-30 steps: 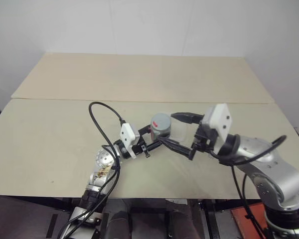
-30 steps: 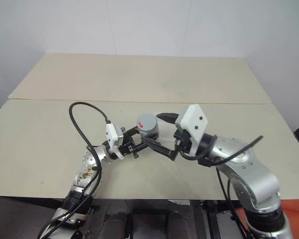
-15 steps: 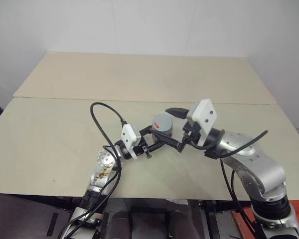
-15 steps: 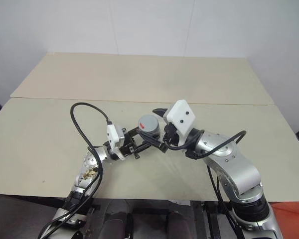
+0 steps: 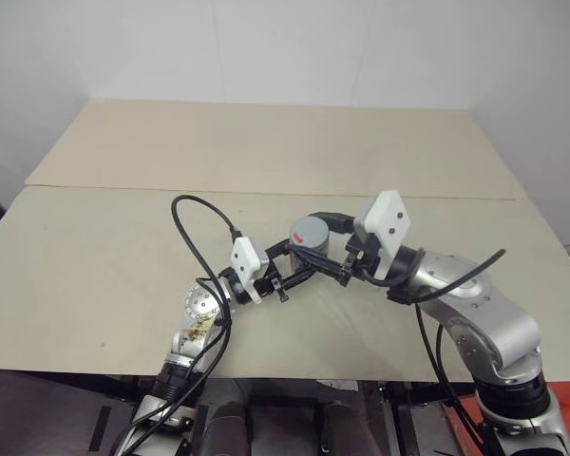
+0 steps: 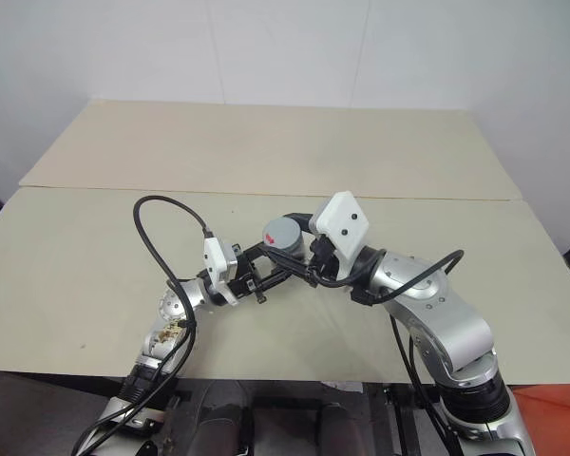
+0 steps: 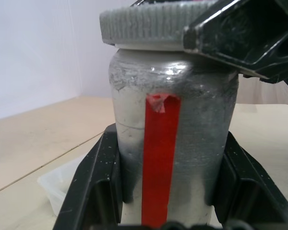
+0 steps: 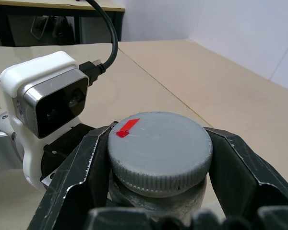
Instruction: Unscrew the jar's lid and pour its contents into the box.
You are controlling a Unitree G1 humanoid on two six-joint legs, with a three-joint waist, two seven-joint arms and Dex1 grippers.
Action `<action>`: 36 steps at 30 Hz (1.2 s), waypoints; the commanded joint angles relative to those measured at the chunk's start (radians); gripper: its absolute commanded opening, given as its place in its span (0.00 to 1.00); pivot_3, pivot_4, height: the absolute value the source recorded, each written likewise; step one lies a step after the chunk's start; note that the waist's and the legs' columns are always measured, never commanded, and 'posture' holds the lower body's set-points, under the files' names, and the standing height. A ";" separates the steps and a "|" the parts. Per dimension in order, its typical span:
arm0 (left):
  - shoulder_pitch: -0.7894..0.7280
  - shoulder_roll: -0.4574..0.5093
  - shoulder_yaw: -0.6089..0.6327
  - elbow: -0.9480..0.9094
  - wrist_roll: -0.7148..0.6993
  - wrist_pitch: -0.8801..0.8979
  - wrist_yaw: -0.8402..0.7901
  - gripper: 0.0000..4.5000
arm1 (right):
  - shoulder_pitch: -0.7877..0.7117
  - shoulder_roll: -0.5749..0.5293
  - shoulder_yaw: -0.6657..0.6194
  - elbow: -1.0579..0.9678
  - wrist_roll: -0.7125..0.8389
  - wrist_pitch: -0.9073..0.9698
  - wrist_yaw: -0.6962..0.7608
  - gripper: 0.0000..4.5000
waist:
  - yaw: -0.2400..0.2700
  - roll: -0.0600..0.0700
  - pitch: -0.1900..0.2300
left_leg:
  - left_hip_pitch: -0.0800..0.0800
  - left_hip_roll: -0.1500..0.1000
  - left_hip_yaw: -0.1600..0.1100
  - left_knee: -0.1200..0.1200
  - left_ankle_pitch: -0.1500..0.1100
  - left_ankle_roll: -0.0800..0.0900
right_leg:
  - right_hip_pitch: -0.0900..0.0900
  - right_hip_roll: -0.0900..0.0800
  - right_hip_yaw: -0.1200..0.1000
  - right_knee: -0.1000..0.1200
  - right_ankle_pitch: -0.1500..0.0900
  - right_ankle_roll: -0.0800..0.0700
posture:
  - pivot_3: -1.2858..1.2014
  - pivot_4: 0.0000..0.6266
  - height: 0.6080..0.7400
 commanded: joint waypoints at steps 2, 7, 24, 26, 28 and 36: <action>-0.004 -0.003 -0.006 -0.025 -0.003 -0.020 -0.008 0.43 | -0.009 -0.003 -0.029 -0.049 0.008 -0.001 -0.008 0.62 | 0.000 0.000 0.000 | 0.000 0.000 0.000 0.000 0.000 0.000 | 0.000 0.000 0.000 0.000 0.000 0.000 | 0.52 0.24 1.00; -0.005 0.009 -0.012 -0.007 0.025 -0.045 -0.012 0.43 | -0.028 0.024 -0.074 -0.052 0.080 0.034 -0.022 0.62 | 0.000 0.000 0.000 | 0.000 0.000 0.000 0.000 0.000 0.000 | 0.000 0.000 0.000 0.000 0.000 0.000 | 0.52 0.24 1.00; -0.015 0.000 0.021 -0.059 -0.018 -0.005 0.036 0.43 | 0.180 -0.277 -0.321 0.001 0.071 0.111 -0.011 0.62 | 0.013 0.000 0.000 | -0.001 -0.001 0.000 0.000 0.000 0.000 | 0.000 -0.001 -0.001 -0.002 0.000 0.000 | 0.52 0.24 1.00; -0.027 0.006 0.024 -0.064 -0.014 -0.001 0.038 0.43 | 0.267 -0.339 -0.330 0.008 0.065 0.141 0.012 0.62 | 0.011 0.000 0.000 | -0.001 0.000 0.000 0.000 0.000 0.000 | 0.000 -0.001 -0.001 -0.002 0.000 0.000 | 0.52 0.24 1.00; -0.037 0.010 0.027 -0.062 -0.013 0.005 0.040 0.43 | 0.317 -0.359 -0.328 0.021 0.070 0.189 0.005 0.62 | 0.003 0.000 0.000 | -0.001 0.000 0.000 0.000 0.000 0.000 | 0.000 0.000 0.000 -0.001 0.000 0.000 | 0.52 0.24 1.00; -0.055 0.040 0.035 -0.034 0.005 0.010 0.045 0.43 | 0.427 -0.363 -0.242 0.103 -0.036 0.273 -0.061 0.62 | -0.006 0.001 0.000 | 0.001 -0.001 -0.002 0.000 0.000 0.001 | 0.001 0.001 0.001 0.000 0.001 0.000 | 0.52 0.24 1.00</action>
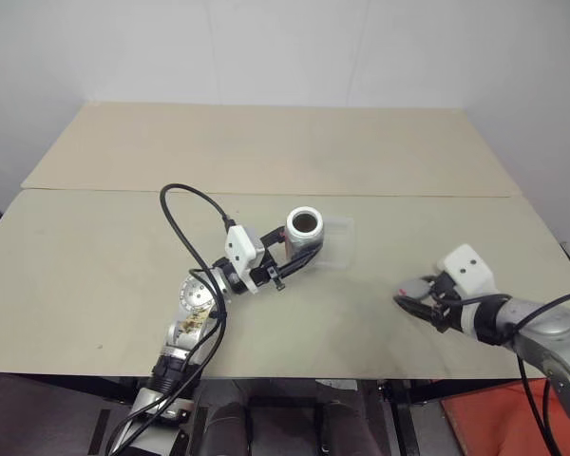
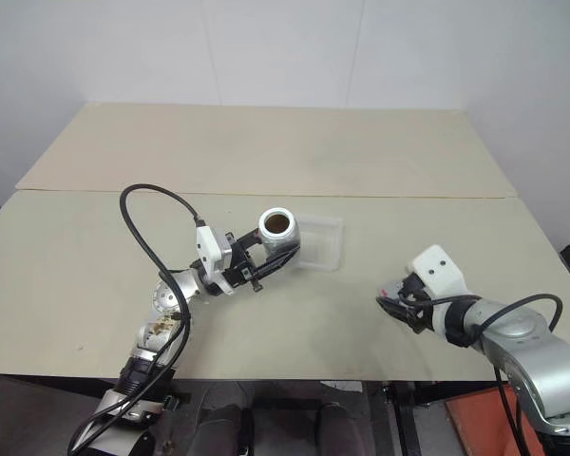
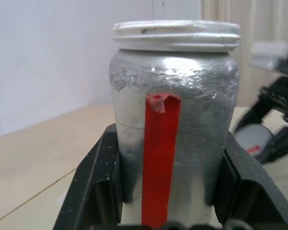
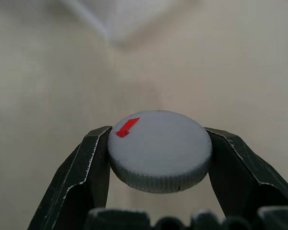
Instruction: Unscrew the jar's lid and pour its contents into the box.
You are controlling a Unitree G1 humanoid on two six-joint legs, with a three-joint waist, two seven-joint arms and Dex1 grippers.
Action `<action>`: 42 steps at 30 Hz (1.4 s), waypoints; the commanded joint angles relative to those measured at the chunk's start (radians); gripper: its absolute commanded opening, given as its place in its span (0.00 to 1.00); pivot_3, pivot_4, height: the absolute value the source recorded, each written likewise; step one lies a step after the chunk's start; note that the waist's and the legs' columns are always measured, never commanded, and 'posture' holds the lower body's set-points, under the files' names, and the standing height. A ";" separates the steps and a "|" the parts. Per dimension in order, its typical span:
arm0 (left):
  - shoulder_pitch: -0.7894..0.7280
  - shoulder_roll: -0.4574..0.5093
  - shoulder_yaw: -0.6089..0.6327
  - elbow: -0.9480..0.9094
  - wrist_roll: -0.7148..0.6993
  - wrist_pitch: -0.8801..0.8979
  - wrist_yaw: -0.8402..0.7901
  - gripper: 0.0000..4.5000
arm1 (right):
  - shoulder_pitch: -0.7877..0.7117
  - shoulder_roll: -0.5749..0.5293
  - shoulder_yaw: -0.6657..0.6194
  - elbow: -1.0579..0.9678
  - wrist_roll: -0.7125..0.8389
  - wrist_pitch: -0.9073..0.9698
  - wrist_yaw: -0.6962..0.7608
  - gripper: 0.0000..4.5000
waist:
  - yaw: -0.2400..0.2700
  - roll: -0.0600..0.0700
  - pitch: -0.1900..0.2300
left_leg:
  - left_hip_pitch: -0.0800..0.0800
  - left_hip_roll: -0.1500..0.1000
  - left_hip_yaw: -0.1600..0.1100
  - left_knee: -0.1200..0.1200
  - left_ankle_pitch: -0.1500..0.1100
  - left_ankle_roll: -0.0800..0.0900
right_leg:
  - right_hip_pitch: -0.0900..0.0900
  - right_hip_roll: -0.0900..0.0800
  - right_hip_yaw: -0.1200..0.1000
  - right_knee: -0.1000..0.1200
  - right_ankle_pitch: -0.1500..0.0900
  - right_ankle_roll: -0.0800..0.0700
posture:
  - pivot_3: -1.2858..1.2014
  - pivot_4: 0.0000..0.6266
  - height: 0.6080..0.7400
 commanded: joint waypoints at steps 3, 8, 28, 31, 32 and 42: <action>-0.019 0.010 0.010 -0.012 0.008 -0.009 0.008 0.43 | 0.019 0.002 0.045 0.042 -0.069 0.037 -0.035 0.62 | 0.004 0.000 0.000 | 0.000 0.000 0.000 0.000 0.000 0.000 | 0.000 0.000 0.000 0.000 0.000 0.000 | 0.52 0.24 1.00; -0.019 0.014 0.008 -0.008 0.020 -0.012 0.017 0.43 | -0.004 0.019 0.031 0.053 -0.065 0.094 -0.046 0.78 | 0.005 -0.001 -0.001 | 0.000 0.000 0.000 0.001 0.000 0.000 | 0.001 0.000 0.000 -0.001 0.001 0.001 | 0.52 0.24 1.00; -0.455 0.047 -0.041 0.527 0.331 -0.039 0.224 0.43 | -0.128 0.021 -0.137 -0.209 0.007 0.046 0.031 0.99 | 0.019 -0.001 -0.001 | -0.003 -0.003 -0.002 0.001 0.000 0.001 | 0.000 0.000 -0.001 -0.003 0.002 0.003 | 0.52 0.24 1.00; -0.593 0.079 -0.144 0.726 0.528 -0.220 0.341 0.43 | -0.120 0.022 -0.145 -0.234 0.010 0.029 0.041 0.99 | 0.018 -0.002 -0.001 | -0.005 -0.003 -0.003 0.000 0.000 0.001 | -0.001 0.000 -0.002 -0.004 0.002 0.003 | 0.52 0.24 1.00; -0.651 0.100 -0.214 0.791 0.642 -0.293 0.425 0.43 | -0.120 0.028 -0.147 -0.237 0.011 0.028 0.038 0.99 | 0.019 -0.002 -0.001 | -0.005 -0.003 -0.003 0.001 0.000 0.001 | -0.001 0.000 -0.002 -0.004 0.002 0.003 | 0.52 0.24 1.00; -1.031 0.080 -0.702 1.159 1.289 -0.444 1.121 0.43 | -0.092 0.085 -0.160 -0.298 0.016 0.056 -0.027 0.99 | 0.024 -0.002 0.000 | -0.010 -0.004 -0.004 0.000 -0.001 0.002 | -0.004 -0.001 -0.003 -0.008 0.002 0.005 | 0.52 0.24 1.00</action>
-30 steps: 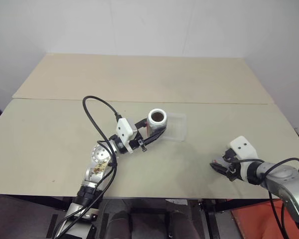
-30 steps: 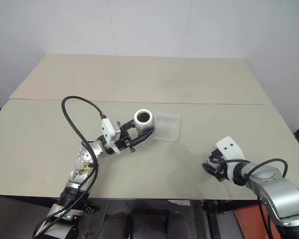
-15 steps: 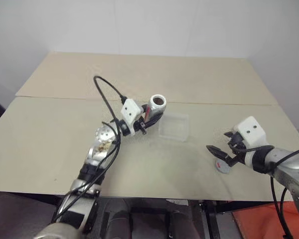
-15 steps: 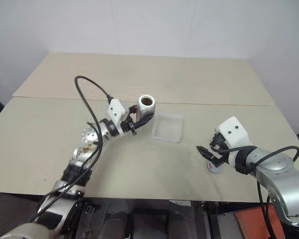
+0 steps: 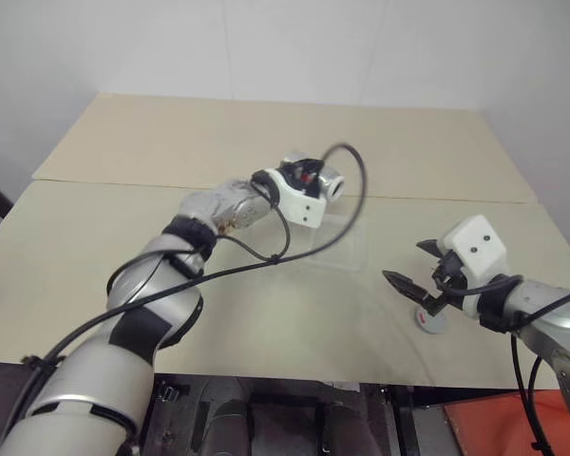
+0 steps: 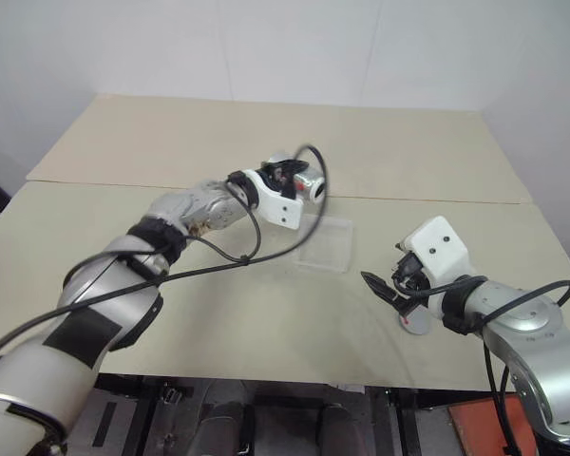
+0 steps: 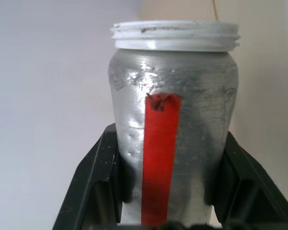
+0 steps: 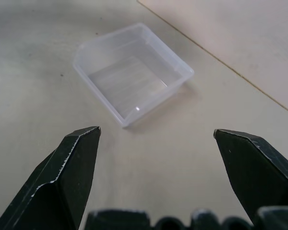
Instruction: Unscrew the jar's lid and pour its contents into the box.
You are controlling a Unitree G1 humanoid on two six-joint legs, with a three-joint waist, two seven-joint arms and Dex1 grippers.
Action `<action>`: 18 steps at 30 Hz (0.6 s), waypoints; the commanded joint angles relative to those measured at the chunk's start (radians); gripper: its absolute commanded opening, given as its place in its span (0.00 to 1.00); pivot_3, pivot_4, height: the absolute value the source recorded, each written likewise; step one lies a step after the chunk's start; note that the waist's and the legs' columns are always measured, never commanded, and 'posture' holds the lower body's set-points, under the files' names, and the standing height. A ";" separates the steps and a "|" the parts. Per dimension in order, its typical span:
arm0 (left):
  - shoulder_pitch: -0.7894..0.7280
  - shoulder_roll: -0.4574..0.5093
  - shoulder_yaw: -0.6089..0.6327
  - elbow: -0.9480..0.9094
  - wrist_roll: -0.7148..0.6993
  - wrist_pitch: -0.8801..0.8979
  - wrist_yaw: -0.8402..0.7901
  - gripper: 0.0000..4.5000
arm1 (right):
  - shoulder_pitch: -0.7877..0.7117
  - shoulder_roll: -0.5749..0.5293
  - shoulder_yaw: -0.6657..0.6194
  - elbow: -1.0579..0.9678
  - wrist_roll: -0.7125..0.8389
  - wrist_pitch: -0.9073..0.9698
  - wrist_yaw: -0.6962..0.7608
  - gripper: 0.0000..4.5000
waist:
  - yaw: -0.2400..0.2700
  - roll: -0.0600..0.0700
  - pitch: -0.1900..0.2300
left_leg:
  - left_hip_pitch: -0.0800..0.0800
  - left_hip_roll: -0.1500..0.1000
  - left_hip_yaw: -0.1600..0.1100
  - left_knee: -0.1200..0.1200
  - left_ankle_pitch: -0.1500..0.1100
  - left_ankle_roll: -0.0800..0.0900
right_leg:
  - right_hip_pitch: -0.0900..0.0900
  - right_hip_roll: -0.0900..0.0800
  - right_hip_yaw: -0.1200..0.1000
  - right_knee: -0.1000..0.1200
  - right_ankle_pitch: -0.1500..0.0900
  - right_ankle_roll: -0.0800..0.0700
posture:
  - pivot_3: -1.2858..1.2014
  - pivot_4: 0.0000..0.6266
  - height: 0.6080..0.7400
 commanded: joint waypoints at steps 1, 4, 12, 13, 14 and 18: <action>-0.072 -0.035 -0.114 0.070 0.147 0.009 0.205 0.43 | 0.019 0.017 -0.054 -0.062 0.006 0.002 -0.035 0.99 | -0.001 0.000 0.000 | 0.000 0.000 0.000 0.000 0.000 0.000 | 0.000 0.000 0.000 0.000 0.000 0.000 | 0.52 0.24 1.00; -0.116 -0.058 -0.211 0.109 0.252 0.025 0.299 0.43 | 0.046 0.031 -0.058 -0.085 0.001 0.010 -0.059 0.99 | 0.001 0.000 0.000 | -0.003 0.000 0.000 0.000 0.000 0.000 | -0.003 0.000 0.000 0.001 0.000 0.000 | 0.52 0.24 1.00; -0.165 -0.075 -0.278 0.141 0.330 0.013 0.396 0.43 | 0.085 0.044 -0.076 -0.117 0.005 0.021 -0.090 0.99 | 0.003 0.000 0.000 | -0.007 0.000 0.000 0.000 0.000 0.000 | -0.009 0.000 0.001 0.004 0.000 0.000 | 0.52 0.24 1.00; -0.163 -0.075 -0.270 0.145 0.323 0.009 0.384 0.43 | 0.087 0.042 -0.077 -0.117 0.004 0.022 -0.090 0.99 | 0.004 0.000 0.000 | -0.007 0.000 0.000 0.000 0.000 0.000 | -0.009 0.000 0.001 0.004 0.000 0.000 | 0.52 0.24 1.00; -0.162 -0.074 -0.269 0.148 0.324 0.015 0.382 0.43 | 0.089 0.039 -0.077 -0.115 0.001 0.020 -0.090 0.99 | 0.004 0.000 0.000 | -0.007 -0.001 0.001 0.001 0.000 0.000 | -0.009 0.000 0.001 0.004 0.000 0.000 | 0.52 0.24 1.00; -0.156 -0.070 -0.240 0.149 0.305 0.014 0.391 0.43 | 0.085 0.033 -0.062 -0.097 -0.007 0.011 -0.086 0.99 | 0.004 0.000 0.000 | -0.007 -0.001 0.001 0.001 0.000 -0.001 | -0.010 0.000 0.001 0.005 0.000 0.000 | 0.52 0.24 1.00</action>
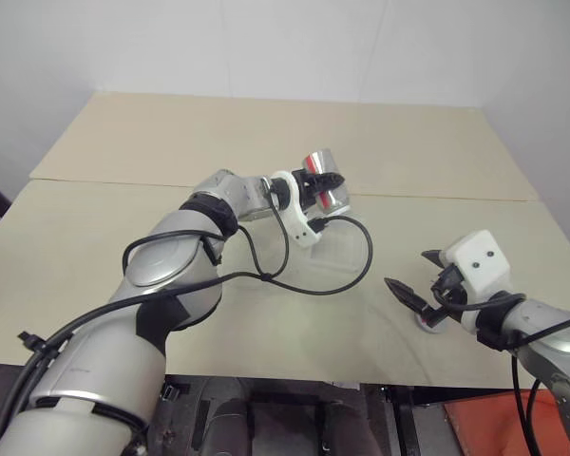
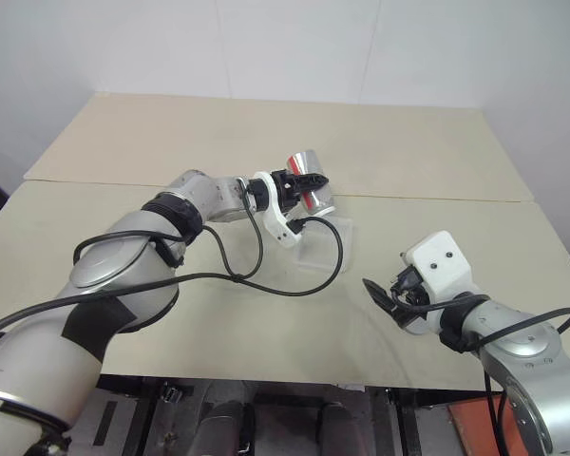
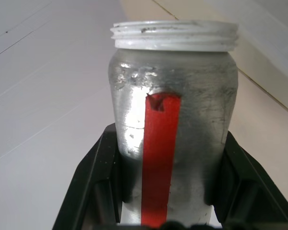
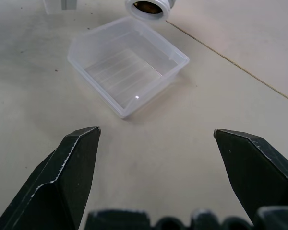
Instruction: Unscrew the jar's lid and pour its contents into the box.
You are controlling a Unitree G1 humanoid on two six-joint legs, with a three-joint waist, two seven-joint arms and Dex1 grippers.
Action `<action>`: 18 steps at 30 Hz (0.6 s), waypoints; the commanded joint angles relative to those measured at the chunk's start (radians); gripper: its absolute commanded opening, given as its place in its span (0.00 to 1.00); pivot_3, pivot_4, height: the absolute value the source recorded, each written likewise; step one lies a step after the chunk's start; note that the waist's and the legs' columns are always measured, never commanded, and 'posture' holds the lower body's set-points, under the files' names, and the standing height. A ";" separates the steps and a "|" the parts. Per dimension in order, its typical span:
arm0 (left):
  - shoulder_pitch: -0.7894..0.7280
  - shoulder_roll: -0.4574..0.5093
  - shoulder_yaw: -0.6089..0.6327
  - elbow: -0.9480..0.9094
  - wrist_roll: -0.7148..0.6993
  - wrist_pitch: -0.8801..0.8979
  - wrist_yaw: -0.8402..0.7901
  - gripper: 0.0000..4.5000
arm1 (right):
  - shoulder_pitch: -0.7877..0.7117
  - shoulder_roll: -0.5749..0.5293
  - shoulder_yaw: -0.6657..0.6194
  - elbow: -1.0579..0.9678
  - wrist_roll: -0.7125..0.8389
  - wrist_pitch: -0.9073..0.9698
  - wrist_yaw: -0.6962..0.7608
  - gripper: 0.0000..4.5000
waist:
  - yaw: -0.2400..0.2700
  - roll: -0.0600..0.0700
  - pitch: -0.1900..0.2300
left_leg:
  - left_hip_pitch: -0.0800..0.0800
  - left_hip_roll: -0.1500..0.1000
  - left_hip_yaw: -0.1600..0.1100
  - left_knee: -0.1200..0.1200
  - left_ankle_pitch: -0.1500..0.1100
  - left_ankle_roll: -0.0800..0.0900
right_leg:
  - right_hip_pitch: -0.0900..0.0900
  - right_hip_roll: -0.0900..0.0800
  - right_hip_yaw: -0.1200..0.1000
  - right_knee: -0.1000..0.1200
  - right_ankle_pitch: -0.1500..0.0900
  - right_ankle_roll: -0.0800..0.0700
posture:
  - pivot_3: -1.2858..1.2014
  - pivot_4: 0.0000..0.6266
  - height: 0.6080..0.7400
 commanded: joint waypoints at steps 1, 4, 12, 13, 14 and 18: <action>-0.029 0.003 0.041 -0.004 -0.044 0.002 0.005 0.43 | -0.007 -0.011 -0.022 -0.010 -0.007 -0.013 -0.005 0.99 | 0.000 0.000 0.000 | 0.000 0.000 0.000 0.000 0.000 0.000 | 0.000 0.000 0.000 0.000 0.000 0.000 | 0.52 0.24 1.00; -0.009 0.012 0.124 -0.001 -0.130 -0.028 -0.055 0.43 | -0.022 -0.016 0.003 0.009 -0.016 -0.024 0.001 0.99 | 0.000 0.000 0.000 | 0.000 0.000 0.000 0.000 0.000 0.000 | 0.000 0.000 0.000 0.000 0.000 0.000 | 0.52 0.24 1.00; 0.223 -0.113 1.038 -0.065 -1.174 0.184 -1.040 0.43 | -0.051 0.000 0.028 0.036 -0.029 -0.041 0.000 0.99 | -0.013 0.001 -0.001 | 0.001 0.001 0.001 0.004 0.000 0.000 | 0.000 0.000 0.000 0.004 0.000 -0.001 | 0.52 0.24 1.00; 0.254 -0.130 1.130 -0.094 -1.276 0.252 -1.080 0.43 | -0.057 0.004 0.031 0.037 -0.027 -0.040 0.000 0.99 | -0.013 0.001 -0.001 | 0.000 0.001 0.001 0.005 0.000 0.000 | 0.000 0.000 0.000 0.004 0.000 -0.001 | 0.52 0.24 1.00; 0.280 -0.140 1.199 -0.121 -1.351 0.319 -1.092 0.43 | -0.063 0.006 0.034 0.037 -0.027 -0.038 0.000 0.99 | -0.015 0.001 -0.001 | 0.000 0.001 0.000 0.006 0.000 0.000 | 0.000 0.000 0.000 0.005 0.000 -0.001 | 0.52 0.24 1.00; 0.362 -0.147 1.282 -0.218 -1.442 0.436 -1.079 0.43 | -0.078 0.007 0.040 0.044 -0.026 -0.036 0.006 0.99 | -0.022 0.001 -0.001 | 0.001 0.001 -0.002 0.010 0.000 0.000 | 0.001 0.000 0.000 0.011 0.000 0.000 | 0.52 0.24 1.00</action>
